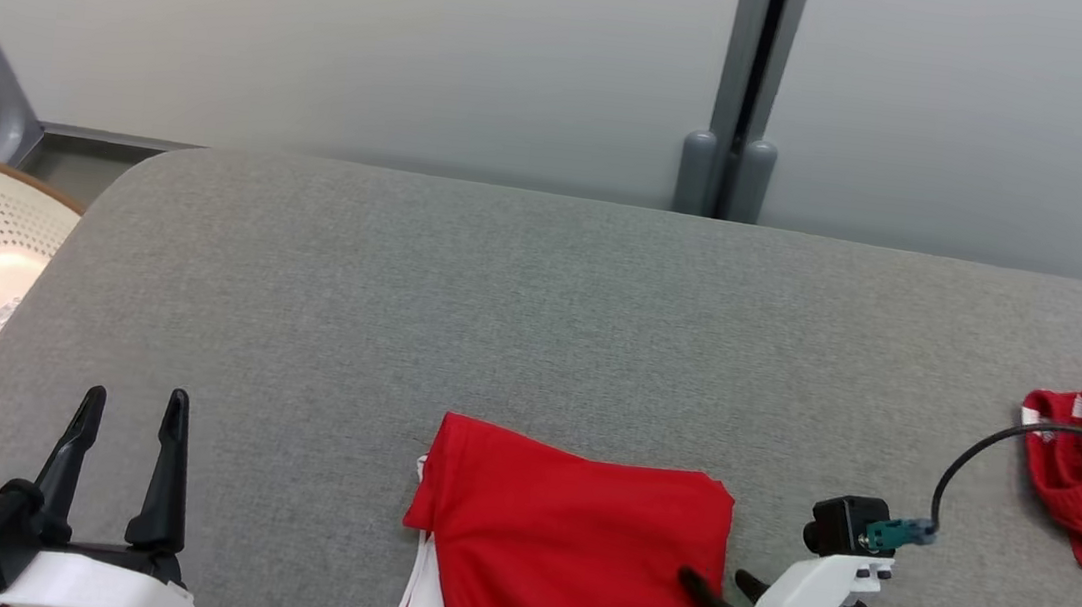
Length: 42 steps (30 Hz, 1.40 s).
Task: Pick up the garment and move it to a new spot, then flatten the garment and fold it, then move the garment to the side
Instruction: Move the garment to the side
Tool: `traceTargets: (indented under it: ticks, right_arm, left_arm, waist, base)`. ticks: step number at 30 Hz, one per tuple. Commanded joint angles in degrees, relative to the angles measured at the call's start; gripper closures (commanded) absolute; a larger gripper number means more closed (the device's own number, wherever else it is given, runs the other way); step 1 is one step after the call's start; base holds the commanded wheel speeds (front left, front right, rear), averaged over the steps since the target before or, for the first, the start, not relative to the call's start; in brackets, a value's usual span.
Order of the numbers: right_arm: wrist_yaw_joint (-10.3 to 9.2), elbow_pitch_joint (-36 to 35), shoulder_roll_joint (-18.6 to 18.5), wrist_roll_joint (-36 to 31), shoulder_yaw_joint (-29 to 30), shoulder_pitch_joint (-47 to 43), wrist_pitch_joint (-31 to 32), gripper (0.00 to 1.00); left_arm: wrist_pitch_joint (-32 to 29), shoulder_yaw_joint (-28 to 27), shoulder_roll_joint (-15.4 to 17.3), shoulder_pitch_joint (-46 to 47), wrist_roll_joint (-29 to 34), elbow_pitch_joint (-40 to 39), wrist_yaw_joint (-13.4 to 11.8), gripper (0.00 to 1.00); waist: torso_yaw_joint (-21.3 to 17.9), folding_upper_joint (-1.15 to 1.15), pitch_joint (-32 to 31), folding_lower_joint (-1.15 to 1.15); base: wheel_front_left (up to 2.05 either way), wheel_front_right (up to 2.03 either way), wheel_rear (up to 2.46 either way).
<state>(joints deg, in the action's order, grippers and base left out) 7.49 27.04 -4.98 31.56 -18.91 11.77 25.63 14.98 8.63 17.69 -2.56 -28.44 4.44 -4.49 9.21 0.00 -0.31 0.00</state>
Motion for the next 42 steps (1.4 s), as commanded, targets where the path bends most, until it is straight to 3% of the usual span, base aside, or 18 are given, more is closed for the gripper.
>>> traceTargets:
  ticks: [1, 8, 10, 11, 12, 13, 20, 29, 36, 42]
  right_arm:
    - [0.0, 1.63, -0.17, 0.04, 0.76, 0.27, 2.45, 0.0]
    - [-0.03, 5.2, 0.67, -0.74, 2.88, 0.22, 3.35, 0.0]
    - [-0.05, 5.35, 0.91, -0.22, 2.85, 0.41, 2.51, 0.68]
    - [-0.05, 5.13, 1.0, 0.14, 2.67, 0.66, 1.87, 0.87]
    - [-0.05, 5.13, 1.0, 0.14, 2.67, 0.66, 1.87, 0.87]
    - [-0.05, 4.85, 1.03, 0.33, 2.49, 0.99, 1.24, 1.0]
    - [-0.04, 1.14, -1.22, 1.84, 1.34, 3.11, -3.64, 1.0]
    - [-0.01, -4.02, -5.87, 2.07, 1.77, 3.46, -3.72, 1.0]
    - [0.0, -7.61, -6.73, 2.64, 2.25, 3.17, -3.89, 1.0]
    - [0.0, -8.75, -6.91, 3.46, 0.89, 5.69, -5.23, 1.0]
  left_arm:
    - [0.15, 0.22, 0.11, 1.32, -0.21, 0.17, 0.45, 0.0]
    - [0.17, 0.38, -0.04, 1.9, -0.29, 0.74, 0.84, 0.0]
    - [0.18, 0.32, 0.0, 1.97, -0.28, 0.86, 0.8, 0.0]
    - [0.18, 0.28, 0.15, 2.05, -0.24, 0.87, 0.81, 0.0]
    - [0.18, 0.28, 0.15, 2.05, -0.24, 0.87, 0.81, 0.0]
    - [0.18, 0.24, 0.28, 2.12, -0.22, 0.77, 0.87, 0.0]
    - [0.16, 1.11, 0.45, 1.87, 0.22, -0.79, 1.16, 0.0]
    - [-0.52, 5.03, -1.25, 3.54, 0.95, -1.89, 2.93, 0.0]
    - [-0.62, 6.38, -1.08, 5.72, 1.24, -1.4, 4.04, 0.0]
    - [-1.08, 6.22, -0.17, 7.58, 1.4, -1.39, 4.42, 0.0]
  waist:
    - [2.27, 0.0, 0.84, 0.0]
    - [3.9, 0.0, 1.64, 0.0]
    - [3.8, 0.0, 1.68, 0.0]
    - [3.61, 0.0, 1.68, 0.0]
    - [3.61, 0.0, 1.68, 0.0]
    - [3.3, 0.0, 1.63, 0.0]
    - [-0.82, 0.0, 0.69, 0.0]
    - [-11.22, 0.0, 0.72, 0.0]
    - [-19.89, 0.0, 2.78, 0.0]
    - [-23.43, 0.0, 5.8, 0.0]
  base:
    - [0.0, 0.0, 0.0]
    - [0.0, 0.0, 0.0]
    - [0.0, 0.0, 0.0]
    - [0.0, 0.0, 0.0]
    - [0.0, 0.0, 0.0]
    - [0.0, 0.0, 0.0]
    - [0.0, 0.0, 0.0]
    - [0.0, 0.0, 0.0]
    - [0.0, 0.0, 0.0]
    - [0.0, 0.0, 0.0]
